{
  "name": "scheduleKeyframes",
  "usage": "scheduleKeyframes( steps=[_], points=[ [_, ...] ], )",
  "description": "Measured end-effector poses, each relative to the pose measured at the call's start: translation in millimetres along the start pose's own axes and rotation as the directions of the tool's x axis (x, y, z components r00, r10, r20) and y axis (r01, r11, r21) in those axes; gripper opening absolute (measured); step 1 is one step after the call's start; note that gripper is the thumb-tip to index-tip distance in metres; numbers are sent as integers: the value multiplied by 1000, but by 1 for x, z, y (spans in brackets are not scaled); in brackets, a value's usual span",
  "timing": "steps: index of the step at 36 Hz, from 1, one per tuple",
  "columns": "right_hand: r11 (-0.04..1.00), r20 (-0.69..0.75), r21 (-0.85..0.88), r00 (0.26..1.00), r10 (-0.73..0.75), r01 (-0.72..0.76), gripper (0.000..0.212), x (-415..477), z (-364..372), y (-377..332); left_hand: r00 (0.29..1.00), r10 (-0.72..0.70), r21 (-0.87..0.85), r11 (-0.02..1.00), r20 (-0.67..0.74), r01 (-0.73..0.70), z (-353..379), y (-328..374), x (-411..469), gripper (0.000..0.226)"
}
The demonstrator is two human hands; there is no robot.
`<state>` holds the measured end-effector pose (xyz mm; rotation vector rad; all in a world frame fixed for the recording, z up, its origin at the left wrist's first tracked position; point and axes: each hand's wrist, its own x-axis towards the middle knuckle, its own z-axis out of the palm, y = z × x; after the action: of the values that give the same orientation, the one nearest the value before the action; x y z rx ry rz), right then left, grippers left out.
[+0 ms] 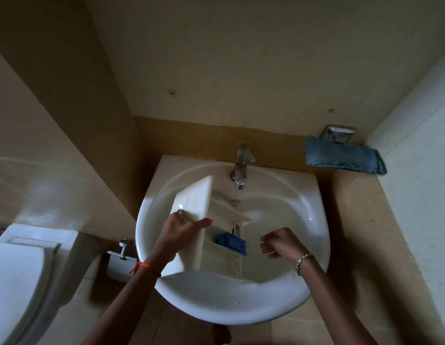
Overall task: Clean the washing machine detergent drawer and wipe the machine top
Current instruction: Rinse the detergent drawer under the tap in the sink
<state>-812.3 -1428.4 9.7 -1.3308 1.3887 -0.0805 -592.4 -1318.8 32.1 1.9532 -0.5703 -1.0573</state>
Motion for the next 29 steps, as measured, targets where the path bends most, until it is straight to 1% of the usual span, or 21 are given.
scheduleKeyframes(
  steps=[3, 6, 9, 10, 11, 13, 14, 15, 19, 21, 24, 26, 28, 29],
  points=[
    [991, -55, 109, 994, 90, -83, 22, 11, 2, 4, 999, 37, 65, 997, -19, -35, -2, 4, -7, 39],
    [974, -72, 200, 990, 121, -105, 23, 18, 7, 5, 996, 88, 94, 992, 8, -88, -4, 9, -16, 34],
    [954, -68, 286, 991, 112, -88, 22, 19, 14, 4, 986, 164, 98, 981, 41, -167, -2, 14, -25, 32],
    [944, -59, 320, 992, 107, -83, 22, 19, 16, 3, 982, 181, 106, 977, 47, -185, -2, 15, -27, 34],
    [935, -46, 346, 994, 104, -82, 22, 19, 18, 2, 979, 196, 128, 971, 51, -201, -2, 18, -31, 44],
    [912, -25, 404, 995, 95, -77, 22, 20, 20, -1, 970, 232, 203, 949, 74, -243, -2, 19, -32, 97],
    [894, -19, 441, 996, 91, -73, 20, 20, 19, -2, 959, 266, 227, 932, 98, -281, -3, 20, -33, 112],
    [878, -16, 473, 996, 90, -72, 19, 19, 18, -3, 949, 292, 242, 918, 122, -314, -4, 22, -35, 119],
    [801, -15, 598, 998, 62, -41, 15, 12, 4, -2, 922, 312, 209, 909, 228, -360, -11, 21, -34, 125],
    [757, -1, 653, 1000, 28, -20, 15, 7, -5, 0, 917, 306, 174, 919, 257, -355, -15, 21, -32, 119],
    [693, -10, 721, 1000, 10, 1, 17, 1, -16, 1, 904, 283, 123, 934, 320, -336, -22, 15, -24, 106],
    [659, -28, 752, 1000, 1, 21, 17, -3, -21, 3, 895, 289, 154, 921, 341, -357, -26, 7, -16, 107],
    [615, -20, 788, 999, -29, 33, 12, -9, -23, 6, 882, 303, 202, 898, 360, -391, -29, 1, -11, 111],
    [581, -23, 812, 998, -64, 57, 21, -9, -25, 10, 873, 315, 215, 886, 373, -411, -30, -2, -9, 110]
  ],
)
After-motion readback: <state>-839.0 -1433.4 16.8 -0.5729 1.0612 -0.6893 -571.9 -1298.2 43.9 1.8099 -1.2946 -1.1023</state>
